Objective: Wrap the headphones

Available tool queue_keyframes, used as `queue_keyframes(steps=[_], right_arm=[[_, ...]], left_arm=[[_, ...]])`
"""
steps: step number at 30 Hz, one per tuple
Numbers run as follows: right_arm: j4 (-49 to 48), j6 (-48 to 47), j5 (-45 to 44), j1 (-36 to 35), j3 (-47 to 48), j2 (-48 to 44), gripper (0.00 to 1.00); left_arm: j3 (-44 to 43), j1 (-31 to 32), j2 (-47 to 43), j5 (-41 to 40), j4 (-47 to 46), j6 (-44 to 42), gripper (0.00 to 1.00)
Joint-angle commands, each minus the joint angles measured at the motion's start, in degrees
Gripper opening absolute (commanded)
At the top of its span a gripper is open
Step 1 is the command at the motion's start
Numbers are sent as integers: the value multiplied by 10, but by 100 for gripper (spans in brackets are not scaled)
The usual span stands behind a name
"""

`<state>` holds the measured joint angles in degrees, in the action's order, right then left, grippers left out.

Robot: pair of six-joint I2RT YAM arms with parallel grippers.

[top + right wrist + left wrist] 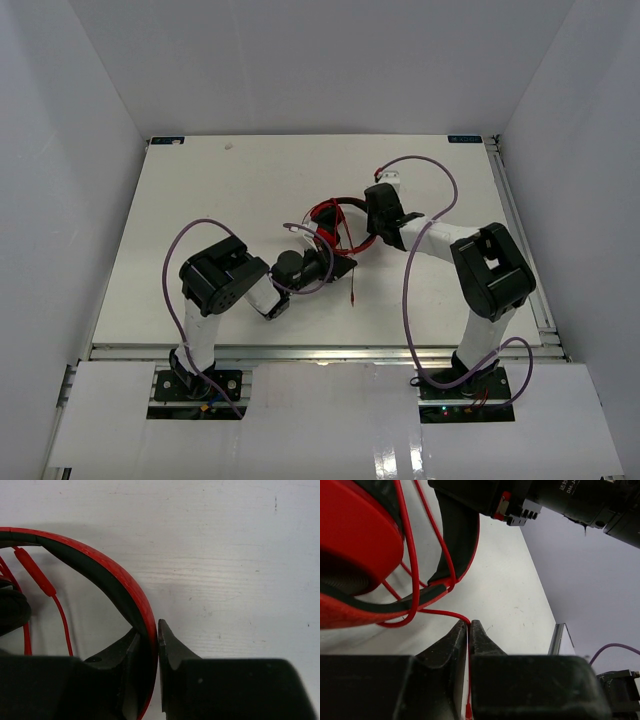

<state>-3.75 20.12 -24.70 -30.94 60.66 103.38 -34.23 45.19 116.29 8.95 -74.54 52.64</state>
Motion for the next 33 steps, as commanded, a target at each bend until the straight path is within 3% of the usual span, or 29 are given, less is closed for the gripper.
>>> queue_keyframes(steps=[1,6,10,14,15,17,21,24,28,33], right_arm=[[-78,5,-20,7,21,-3,33],[-86,-43,34,24,18,-11,64],[-85,-97,94,39,0,-37,82],[-36,-189,222,70,-15,-104,99],[-15,-198,268,79,-15,-112,96],[40,-266,328,97,-29,-176,91],[92,-303,318,104,-103,-343,90],[115,-272,230,105,-146,-445,90],[136,-255,186,106,-179,-546,90],[149,-246,186,107,-193,-569,90]], left_arm=[[17,9,-50,3,-118,-9,25],[51,9,-86,12,-108,-13,41],[74,9,-136,20,-87,-24,55],[86,8,-231,53,10,-66,63],[87,8,-240,57,24,-71,65],[80,10,-341,76,158,-133,75],[50,10,-528,40,448,-252,97],[26,9,-637,-21,591,-315,98],[-3,7,-711,-32,717,-334,98],[-7,8,-745,-22,809,-332,98]])
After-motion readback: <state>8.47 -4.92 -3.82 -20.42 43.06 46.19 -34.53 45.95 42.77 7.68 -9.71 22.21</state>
